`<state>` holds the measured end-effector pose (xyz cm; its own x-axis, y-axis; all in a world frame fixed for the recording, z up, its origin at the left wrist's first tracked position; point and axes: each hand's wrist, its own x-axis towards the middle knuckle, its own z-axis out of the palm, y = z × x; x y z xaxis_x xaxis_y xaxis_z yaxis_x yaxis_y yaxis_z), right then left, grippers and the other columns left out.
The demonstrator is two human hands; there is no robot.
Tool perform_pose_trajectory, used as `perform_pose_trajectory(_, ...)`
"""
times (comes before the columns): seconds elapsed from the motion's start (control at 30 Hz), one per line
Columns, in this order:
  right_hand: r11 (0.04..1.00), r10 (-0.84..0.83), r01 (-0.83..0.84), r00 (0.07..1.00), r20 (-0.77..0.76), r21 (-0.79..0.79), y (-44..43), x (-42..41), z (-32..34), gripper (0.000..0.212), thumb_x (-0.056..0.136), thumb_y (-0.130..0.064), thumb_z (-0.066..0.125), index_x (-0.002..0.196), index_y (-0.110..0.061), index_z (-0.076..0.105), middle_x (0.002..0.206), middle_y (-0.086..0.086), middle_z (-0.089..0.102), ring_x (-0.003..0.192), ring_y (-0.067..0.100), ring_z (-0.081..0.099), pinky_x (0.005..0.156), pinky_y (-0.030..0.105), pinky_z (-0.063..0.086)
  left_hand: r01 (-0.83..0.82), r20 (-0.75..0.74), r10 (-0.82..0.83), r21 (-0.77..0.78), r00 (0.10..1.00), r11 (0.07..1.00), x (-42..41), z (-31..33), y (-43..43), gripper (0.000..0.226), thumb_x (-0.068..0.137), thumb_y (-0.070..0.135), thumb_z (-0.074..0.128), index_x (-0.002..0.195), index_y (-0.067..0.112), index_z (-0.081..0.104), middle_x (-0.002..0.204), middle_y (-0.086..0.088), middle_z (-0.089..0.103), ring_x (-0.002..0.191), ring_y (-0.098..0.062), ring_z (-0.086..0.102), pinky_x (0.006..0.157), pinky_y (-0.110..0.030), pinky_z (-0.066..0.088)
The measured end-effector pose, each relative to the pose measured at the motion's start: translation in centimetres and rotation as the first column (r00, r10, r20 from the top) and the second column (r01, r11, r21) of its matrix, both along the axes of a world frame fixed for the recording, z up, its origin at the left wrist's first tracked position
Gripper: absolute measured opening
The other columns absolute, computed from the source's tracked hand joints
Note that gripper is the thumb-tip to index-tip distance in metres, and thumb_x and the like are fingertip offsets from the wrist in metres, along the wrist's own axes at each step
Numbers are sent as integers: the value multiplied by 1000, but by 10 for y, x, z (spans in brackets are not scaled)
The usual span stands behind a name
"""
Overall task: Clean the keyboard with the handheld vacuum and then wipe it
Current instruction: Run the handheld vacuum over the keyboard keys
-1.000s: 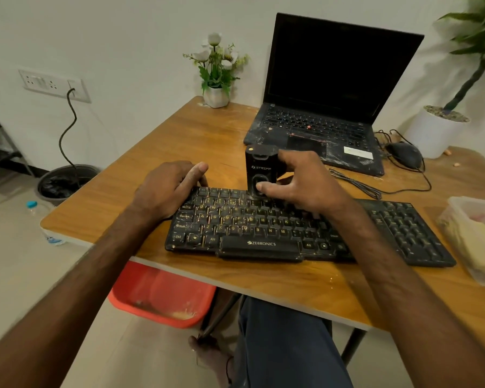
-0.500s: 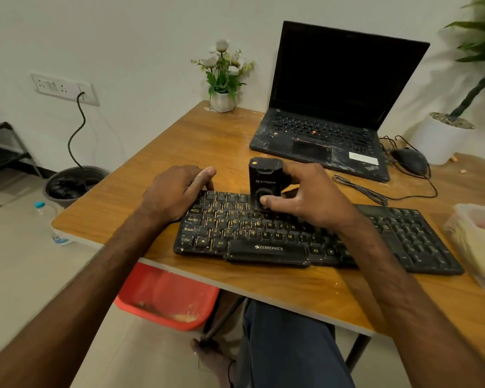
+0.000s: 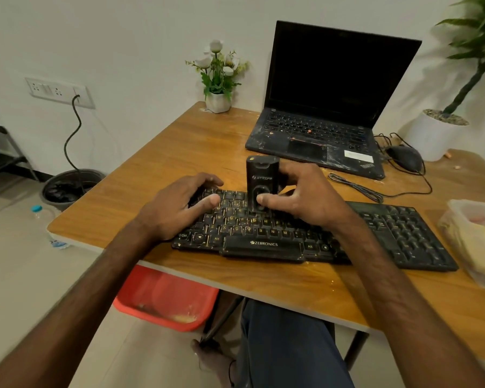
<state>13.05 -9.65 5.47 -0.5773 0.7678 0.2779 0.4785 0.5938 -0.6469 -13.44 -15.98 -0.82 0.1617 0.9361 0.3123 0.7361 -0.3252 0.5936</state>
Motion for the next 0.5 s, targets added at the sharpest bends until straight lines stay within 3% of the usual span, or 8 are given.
perform_pose_trajectory(0.07, 999, 0, -1, 999, 37, 34, 2, 3, 0, 53, 78, -23, 80, 127, -16, 61, 103, -16, 66, 92, 2, 63, 72, 13, 54, -8, 19, 8, 9, 1000, 1000, 2, 3, 1, 71, 88, 81, 26, 134, 34, 51, 120, 9, 62, 112, -6, 56, 94, -38, 46)
perform_pose_trajectory(0.2, 975, -169, 163, 985, 24, 152, 20, 14, 3, 56, 80, -26, 79, 130, -12, 59, 119, -1, 66, 102, 7, 60, 70, -3, 40, -14, 17, 14, 26, 1000, 1000, 2, 4, 0, 72, 88, 82, 24, 133, 32, 52, 117, 10, 64, 107, -3, 58, 92, -35, 47)
perform_pose_trajectory(0.3, 959, -242, 247, 969, -55, 141, 18, 23, 3, 55, 80, -26, 79, 130, -14, 60, 111, -11, 64, 96, 0, 60, 72, 0, 40, -24, 36, 23, 32, 999, 999, 3, 5, 1, 67, 91, 76, 26, 131, 30, 54, 113, 13, 65, 103, 1, 59, 89, -33, 47)
perform_pose_trajectory(0.4, 981, -176, 180, 983, -55, 71, 4, 18, -2, 54, 79, -26, 80, 128, -18, 60, 108, -14, 63, 90, -12, 56, 69, 0, 43, -35, 31, 34, 34, 999, 999, 3, 4, 2, 62, 93, 73, 27, 130, 32, 54, 111, 13, 64, 104, -3, 59, 90, -39, 49)
perform_pose_trajectory(0.5, 977, -170, 169, 985, -2, 131, -1, 18, -6, 54, 79, -27, 79, 128, -14, 61, 111, -10, 64, 90, -6, 56, 69, -1, 42, -38, 26, 38, 23, 999, 999, 1, 4, 1, 65, 92, 76, 25, 131, 33, 53, 116, 9, 64, 107, -8, 59, 92, -43, 49)
